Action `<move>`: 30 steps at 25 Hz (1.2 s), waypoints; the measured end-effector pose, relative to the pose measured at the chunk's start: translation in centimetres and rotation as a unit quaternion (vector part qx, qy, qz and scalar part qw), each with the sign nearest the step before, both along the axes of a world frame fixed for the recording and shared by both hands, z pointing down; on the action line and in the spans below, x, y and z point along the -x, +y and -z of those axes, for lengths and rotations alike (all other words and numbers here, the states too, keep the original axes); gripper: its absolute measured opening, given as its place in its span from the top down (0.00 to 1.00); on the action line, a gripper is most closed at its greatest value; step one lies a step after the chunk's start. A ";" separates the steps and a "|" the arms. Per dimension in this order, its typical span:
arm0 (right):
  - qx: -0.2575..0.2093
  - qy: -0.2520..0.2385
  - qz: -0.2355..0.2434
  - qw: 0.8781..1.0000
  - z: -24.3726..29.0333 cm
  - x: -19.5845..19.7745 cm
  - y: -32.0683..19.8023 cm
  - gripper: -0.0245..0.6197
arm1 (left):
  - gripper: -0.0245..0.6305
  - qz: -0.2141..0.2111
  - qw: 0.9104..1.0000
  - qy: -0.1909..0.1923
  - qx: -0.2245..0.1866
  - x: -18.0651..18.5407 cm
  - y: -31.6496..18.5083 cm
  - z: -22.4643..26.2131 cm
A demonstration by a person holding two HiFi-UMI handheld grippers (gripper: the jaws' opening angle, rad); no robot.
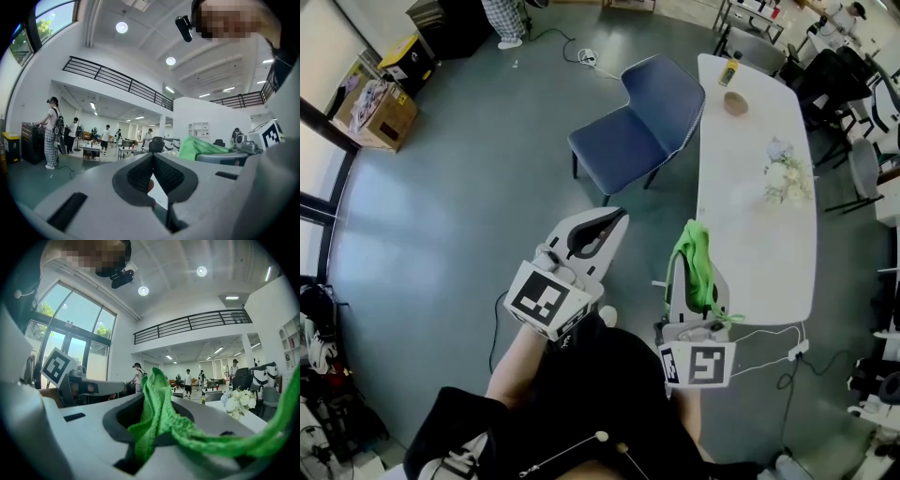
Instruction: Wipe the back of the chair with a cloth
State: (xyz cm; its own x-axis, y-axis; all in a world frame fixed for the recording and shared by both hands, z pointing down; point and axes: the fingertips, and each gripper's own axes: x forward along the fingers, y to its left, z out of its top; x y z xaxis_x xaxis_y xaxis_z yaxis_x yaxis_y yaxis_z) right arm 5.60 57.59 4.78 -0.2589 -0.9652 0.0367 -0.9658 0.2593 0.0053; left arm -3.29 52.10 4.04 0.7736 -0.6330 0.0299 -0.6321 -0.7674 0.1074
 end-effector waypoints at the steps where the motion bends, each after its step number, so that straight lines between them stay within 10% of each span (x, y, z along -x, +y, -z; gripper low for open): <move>1: 0.002 0.004 0.001 1.000 0.0 0.3 -0.8 0.90 | 0.96 0.001 1.000 0.002 0.000 0.2 -0.9 0.1; 30: 0.034 0.048 -0.010 0.998 -1.5 4.3 -21.5 0.90 | 0.96 -0.035 0.999 0.014 0.034 2.5 -20.8 -1.3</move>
